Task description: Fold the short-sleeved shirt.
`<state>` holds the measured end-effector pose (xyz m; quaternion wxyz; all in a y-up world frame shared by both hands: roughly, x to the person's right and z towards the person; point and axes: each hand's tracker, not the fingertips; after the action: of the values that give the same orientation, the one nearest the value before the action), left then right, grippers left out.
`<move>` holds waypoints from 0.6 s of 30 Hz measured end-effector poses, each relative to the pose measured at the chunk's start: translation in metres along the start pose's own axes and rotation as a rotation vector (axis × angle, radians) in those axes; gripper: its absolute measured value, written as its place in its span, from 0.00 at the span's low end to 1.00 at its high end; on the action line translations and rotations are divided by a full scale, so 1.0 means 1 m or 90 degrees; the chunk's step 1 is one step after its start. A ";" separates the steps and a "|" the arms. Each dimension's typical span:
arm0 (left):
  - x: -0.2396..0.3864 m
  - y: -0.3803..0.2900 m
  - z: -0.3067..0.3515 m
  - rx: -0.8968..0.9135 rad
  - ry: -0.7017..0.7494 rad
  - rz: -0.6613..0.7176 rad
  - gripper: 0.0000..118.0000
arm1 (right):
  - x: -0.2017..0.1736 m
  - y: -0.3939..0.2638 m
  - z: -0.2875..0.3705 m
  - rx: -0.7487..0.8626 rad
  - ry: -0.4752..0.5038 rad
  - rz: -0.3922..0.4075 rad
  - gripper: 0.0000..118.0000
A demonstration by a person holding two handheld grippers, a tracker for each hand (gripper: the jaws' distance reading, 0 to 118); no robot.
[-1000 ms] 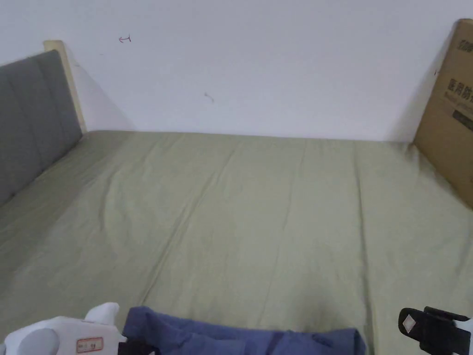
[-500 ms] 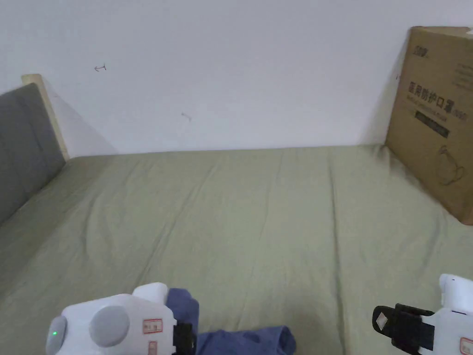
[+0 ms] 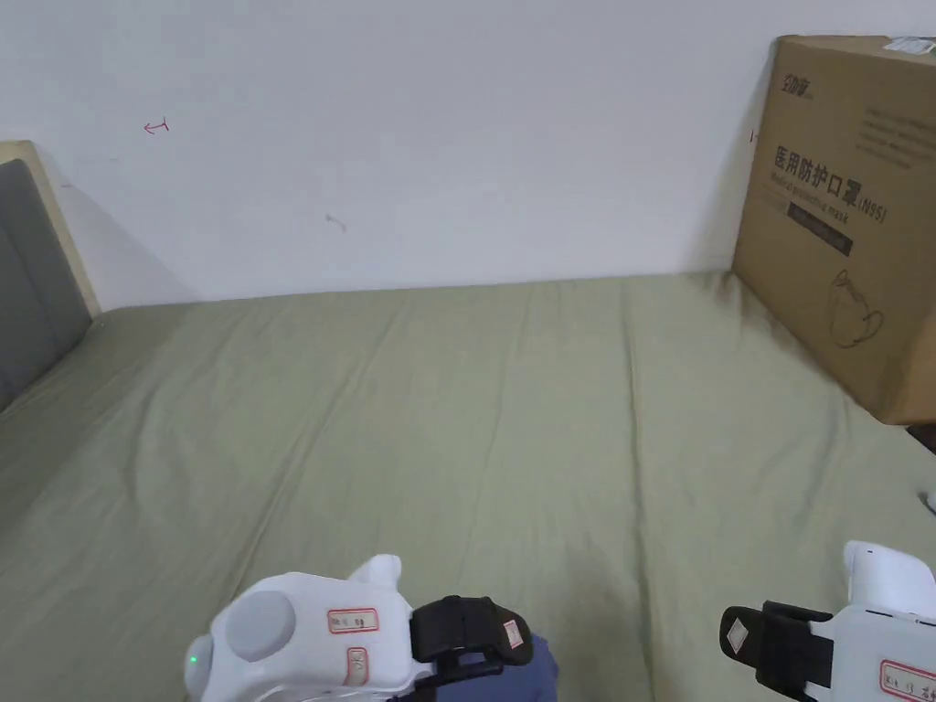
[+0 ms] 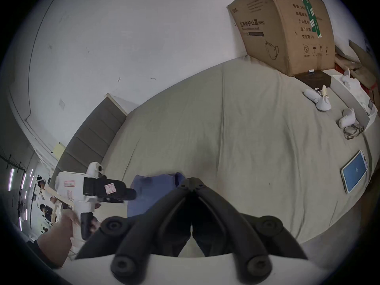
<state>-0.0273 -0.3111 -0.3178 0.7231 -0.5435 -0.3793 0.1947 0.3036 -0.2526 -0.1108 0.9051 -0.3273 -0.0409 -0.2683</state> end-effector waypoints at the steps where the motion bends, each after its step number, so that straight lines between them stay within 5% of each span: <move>1: 0.001 0.000 0.012 0.005 0.022 -0.018 0.84 | -0.003 0.001 0.000 0.001 0.000 0.006 0.00; 3: 0.005 -0.003 0.028 0.043 0.048 -0.056 0.15 | -0.006 0.002 0.000 0.004 -0.001 0.017 0.00; 4: 0.011 0.000 0.027 0.046 0.083 -0.092 0.01 | -0.007 0.002 0.000 0.006 0.001 0.019 0.00; 8: 0.025 -0.004 -0.001 -0.001 0.123 -0.177 0.01 | -0.008 0.004 0.000 0.008 0.004 0.021 0.00; 18: 0.013 -0.029 -0.137 -0.159 0.160 -0.145 0.00 | -0.002 0.005 0.004 0.002 -0.024 0.028 0.00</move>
<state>0.0814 -0.3989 -0.3031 0.7089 -0.6026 -0.3664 -0.0062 0.3048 -0.2457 -0.1106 0.9105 -0.3316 -0.0514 -0.2417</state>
